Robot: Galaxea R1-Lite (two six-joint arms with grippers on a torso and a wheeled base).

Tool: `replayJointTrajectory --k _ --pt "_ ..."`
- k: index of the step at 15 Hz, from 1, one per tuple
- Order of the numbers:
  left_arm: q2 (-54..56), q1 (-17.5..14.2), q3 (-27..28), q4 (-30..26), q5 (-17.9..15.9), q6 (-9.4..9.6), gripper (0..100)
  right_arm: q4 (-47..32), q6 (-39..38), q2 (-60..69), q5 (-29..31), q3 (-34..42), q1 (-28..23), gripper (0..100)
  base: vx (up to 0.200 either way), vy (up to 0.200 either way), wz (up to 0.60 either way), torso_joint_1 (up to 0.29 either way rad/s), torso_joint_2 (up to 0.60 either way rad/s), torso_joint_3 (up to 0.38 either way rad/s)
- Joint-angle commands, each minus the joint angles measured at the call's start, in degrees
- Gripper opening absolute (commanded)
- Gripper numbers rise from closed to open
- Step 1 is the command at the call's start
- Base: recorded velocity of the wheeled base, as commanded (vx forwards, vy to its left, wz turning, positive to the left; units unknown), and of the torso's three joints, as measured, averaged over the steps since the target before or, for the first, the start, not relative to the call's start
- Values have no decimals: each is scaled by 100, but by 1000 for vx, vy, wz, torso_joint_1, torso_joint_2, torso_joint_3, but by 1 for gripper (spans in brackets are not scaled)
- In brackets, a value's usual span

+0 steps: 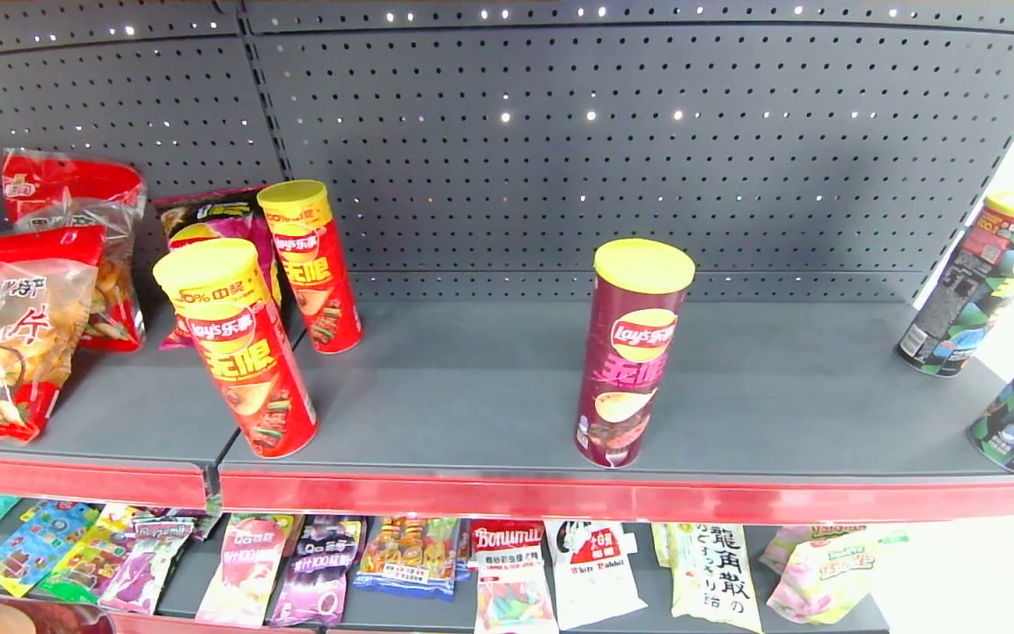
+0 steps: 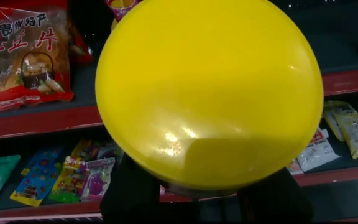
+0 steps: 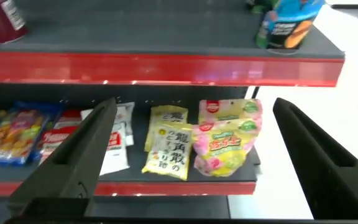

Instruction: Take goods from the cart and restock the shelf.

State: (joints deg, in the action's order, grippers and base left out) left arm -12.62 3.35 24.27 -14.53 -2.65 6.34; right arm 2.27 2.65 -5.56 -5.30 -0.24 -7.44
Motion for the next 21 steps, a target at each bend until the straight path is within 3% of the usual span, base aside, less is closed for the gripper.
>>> replayJointTrajectory --k 1,3,6,8,11,18,21 --pt "-21 8 25 3 -34 -1 0 -25 52 -7 -76 16 313 100 0 0 0 0 0 0" --pt "-13 8 25 3 -34 8 0 -244 113 345 3 -2 665 100 0 0 0 0 0 0" --pt "40 8 16 3 -52 16 0 -236 -106 556 275 16 735 100 0 0 0 0 0 0" --pt "66 16 34 -6 -307 16 0 -244 -256 547 565 16 735 100 0 0 0 0 0 0" --pt "49 16 60 -6 -342 16 0 -244 -229 547 548 16 735 100 0 0 0 0 0 0" --pt "5 16 51 -6 -351 8 0 -244 -229 556 548 16 735 100 0 0 -600 2 4 4" --pt "-180 16 245 -6 -421 8 0 -244 -238 556 530 16 735 100 0 0 0 0 0 0"
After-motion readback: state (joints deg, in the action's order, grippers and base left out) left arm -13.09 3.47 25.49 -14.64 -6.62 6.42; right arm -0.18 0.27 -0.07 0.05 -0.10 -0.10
